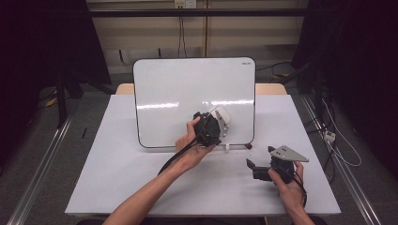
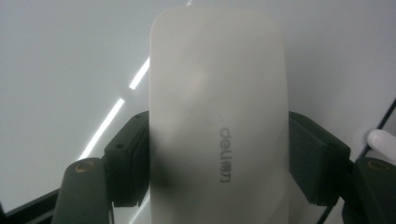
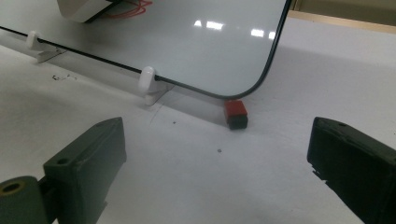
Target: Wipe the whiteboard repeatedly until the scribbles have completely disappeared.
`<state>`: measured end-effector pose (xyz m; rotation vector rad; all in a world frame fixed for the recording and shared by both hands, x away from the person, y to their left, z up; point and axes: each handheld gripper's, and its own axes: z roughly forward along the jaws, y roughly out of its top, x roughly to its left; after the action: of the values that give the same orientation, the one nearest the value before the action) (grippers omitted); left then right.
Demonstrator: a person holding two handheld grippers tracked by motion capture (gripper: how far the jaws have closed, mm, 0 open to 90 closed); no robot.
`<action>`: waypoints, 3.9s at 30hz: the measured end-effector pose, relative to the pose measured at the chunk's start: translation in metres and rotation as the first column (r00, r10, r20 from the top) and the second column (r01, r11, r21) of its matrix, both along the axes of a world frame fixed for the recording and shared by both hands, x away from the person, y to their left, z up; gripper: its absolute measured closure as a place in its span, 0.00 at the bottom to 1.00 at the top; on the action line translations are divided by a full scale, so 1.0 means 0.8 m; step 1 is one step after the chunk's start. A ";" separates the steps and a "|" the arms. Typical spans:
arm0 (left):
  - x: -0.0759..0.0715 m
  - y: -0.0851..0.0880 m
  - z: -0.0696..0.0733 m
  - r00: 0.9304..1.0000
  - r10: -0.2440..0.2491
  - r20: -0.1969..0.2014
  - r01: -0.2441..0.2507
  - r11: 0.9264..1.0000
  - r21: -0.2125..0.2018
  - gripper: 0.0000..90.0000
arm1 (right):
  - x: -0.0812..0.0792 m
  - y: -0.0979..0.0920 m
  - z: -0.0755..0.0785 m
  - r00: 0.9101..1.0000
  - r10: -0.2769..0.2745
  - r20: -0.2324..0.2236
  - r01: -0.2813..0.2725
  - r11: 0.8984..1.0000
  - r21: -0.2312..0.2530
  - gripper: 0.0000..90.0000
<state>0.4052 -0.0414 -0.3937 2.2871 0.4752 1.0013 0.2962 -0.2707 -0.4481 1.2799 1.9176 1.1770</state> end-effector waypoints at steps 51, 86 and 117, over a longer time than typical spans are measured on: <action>0.003 0.049 0.006 0.998 0.021 -0.063 -0.020 0.999 0.029 0.34 | -0.001 -0.001 0.000 1.000 0.005 0.004 -0.005 1.000 -0.002 0.05; -0.013 -0.033 -0.008 0.999 -0.035 0.011 0.034 0.992 0.121 0.34 | 0.000 0.001 0.001 1.000 0.008 0.005 -0.008 1.000 -0.003 0.05; -0.009 0.034 -0.007 0.999 -0.038 -0.020 0.040 0.994 0.101 0.34 | 0.000 0.000 -0.001 1.000 0.005 0.002 -0.005 1.000 -0.002 0.05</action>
<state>0.3977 -0.0145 -0.3992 2.3880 0.3937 1.0072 0.2962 -0.2705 -0.4485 1.2728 1.9214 1.1781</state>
